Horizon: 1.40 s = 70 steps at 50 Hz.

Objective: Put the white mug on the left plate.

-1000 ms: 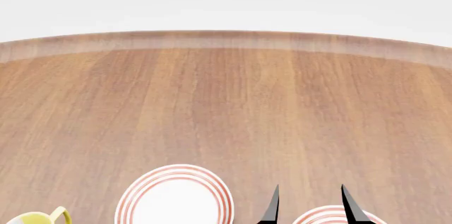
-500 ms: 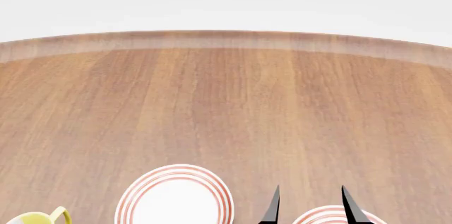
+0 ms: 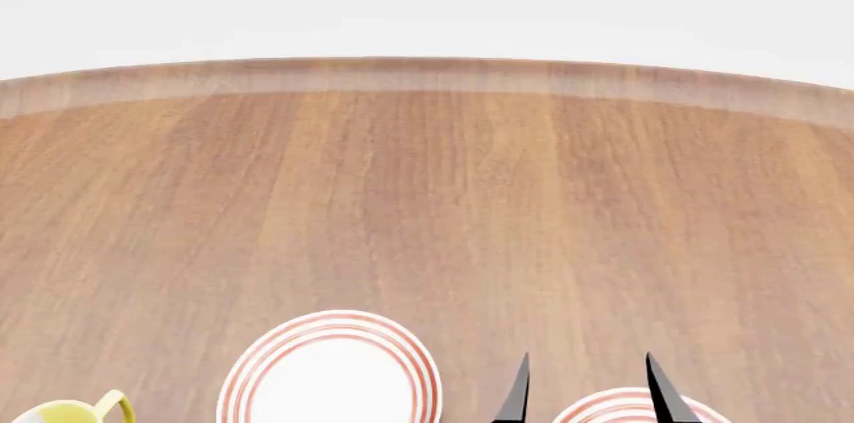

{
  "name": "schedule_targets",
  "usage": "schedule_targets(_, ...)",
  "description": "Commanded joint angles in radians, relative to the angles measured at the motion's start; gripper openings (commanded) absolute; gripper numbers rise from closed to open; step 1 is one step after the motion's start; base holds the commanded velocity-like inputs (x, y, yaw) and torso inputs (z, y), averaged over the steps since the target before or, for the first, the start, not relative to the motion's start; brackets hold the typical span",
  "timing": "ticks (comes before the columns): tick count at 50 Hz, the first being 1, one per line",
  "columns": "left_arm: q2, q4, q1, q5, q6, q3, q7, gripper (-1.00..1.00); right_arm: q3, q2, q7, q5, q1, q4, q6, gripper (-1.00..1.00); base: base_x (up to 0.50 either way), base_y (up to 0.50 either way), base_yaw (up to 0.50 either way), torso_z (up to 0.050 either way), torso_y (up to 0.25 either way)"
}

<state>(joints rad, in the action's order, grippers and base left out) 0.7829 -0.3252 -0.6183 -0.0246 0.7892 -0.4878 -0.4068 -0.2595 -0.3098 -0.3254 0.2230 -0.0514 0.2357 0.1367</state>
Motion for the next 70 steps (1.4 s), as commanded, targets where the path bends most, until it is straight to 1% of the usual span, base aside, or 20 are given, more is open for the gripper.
schedule_targets(1,-0.014,-0.010,0.115,0.217,-0.046,-0.001,-0.022,-1.00,-0.002,0.000,-0.001,0.004,0.001,-0.010,-0.010,1.00,0.00,0.00,0.00,0.000,0.000)
schedule_targets(2,-0.031,0.001,0.157,0.263,-0.072,-0.007,-0.020,-1.00,-0.002,0.000,-0.001,0.004,0.001,-0.010,-0.010,1.00,0.00,0.00,0.00,0.000,0.000)
schedule_targets(4,-0.041,0.009,0.189,0.274,-0.105,-0.018,-0.011,-1.00,-0.001,0.000,0.000,0.006,0.003,-0.015,-0.016,1.00,0.00,0.00,0.00,0.000,0.000)
schedule_targets(5,-0.046,0.003,0.220,0.323,-0.147,-0.032,-0.003,-1.00,0.000,0.000,0.001,0.007,0.001,-0.022,-0.020,1.00,0.00,0.00,0.00,0.000,0.000)
schedule_targets(7,-0.057,0.010,0.249,0.326,-0.171,-0.035,0.000,-1.00,-0.001,-0.002,-0.002,0.007,0.003,-0.013,-0.014,1.00,0.00,0.00,0.00,0.000,0.000)
schedule_targets(9,-0.072,0.007,0.292,0.367,-0.239,-0.033,-0.019,-1.00,0.001,-0.005,-0.003,0.010,0.005,-0.006,-0.012,1.00,0.00,0.00,0.00,0.000,0.000)
schedule_targets(10,-0.078,0.012,0.325,0.413,-0.271,-0.042,-0.007,-1.00,0.002,-0.006,-0.005,0.010,0.006,-0.003,-0.011,1.00,0.00,0.00,0.00,0.000,0.000)
schedule_targets(12,-0.097,0.024,0.351,0.410,-0.307,-0.036,-0.030,-1.00,0.002,-0.007,-0.006,0.010,0.007,-0.002,-0.012,1.00,0.00,0.00,0.00,0.000,0.000)
schedule_targets(16,-0.110,0.019,0.381,0.408,-0.349,-0.045,-0.036,-1.00,0.001,-0.007,-0.006,0.010,0.007,-0.005,-0.016,1.00,0.00,0.00,0.00,0.000,0.003)
schedule_targets(24,-0.118,0.001,0.414,0.396,-0.395,-0.053,-0.044,-1.00,0.001,-0.009,-0.008,0.014,0.010,-0.004,-0.020,1.00,0.00,0.00,0.00,0.000,0.000)
schedule_targets(28,-0.129,-0.024,0.433,0.388,-0.443,-0.059,-0.065,-1.00,-0.001,-0.007,-0.006,0.013,0.008,-0.017,-0.030,1.00,0.00,0.00,0.00,0.000,0.000)
schedule_targets(37,-0.150,-0.005,0.466,0.413,-0.457,-0.062,-0.058,-1.00,-0.003,-0.008,-0.009,0.016,0.007,-0.017,-0.028,1.00,0.00,0.00,0.00,0.000,0.000)
schedule_targets(39,-0.164,0.014,0.493,0.417,-0.495,-0.056,-0.077,-1.00,-0.004,-0.007,-0.008,0.017,0.007,-0.022,-0.033,1.00,0.00,0.00,0.00,0.000,0.000)
schedule_targets(50,-0.198,0.068,0.573,0.449,-0.537,-0.057,-0.060,-1.00,-0.007,-0.010,-0.012,0.020,0.007,-0.016,-0.028,1.00,0.00,0.00,0.00,0.000,0.000)
schedule_targets(55,-0.215,0.101,0.596,0.449,-0.546,-0.063,-0.052,-1.00,-0.003,-0.013,-0.012,0.024,0.009,-0.017,-0.034,1.00,0.00,0.00,0.00,0.000,0.000)
schedule_targets(62,-0.235,0.126,0.632,0.426,-0.592,-0.067,-0.077,-1.00,-0.009,-0.013,-0.015,0.025,0.004,-0.007,-0.026,1.00,0.00,0.00,0.00,0.000,0.001)
schedule_targets(66,-0.255,0.166,0.663,0.410,-0.613,-0.071,-0.085,-1.00,-0.005,-0.013,-0.015,0.032,0.007,-0.005,-0.033,1.00,0.00,0.00,0.00,0.000,0.000)
schedule_targets(70,-0.301,0.279,0.716,0.378,-0.626,-0.074,-0.096,-1.00,-0.004,-0.012,-0.013,0.035,0.006,-0.018,-0.044,1.00,0.00,0.00,0.00,0.000,0.000)
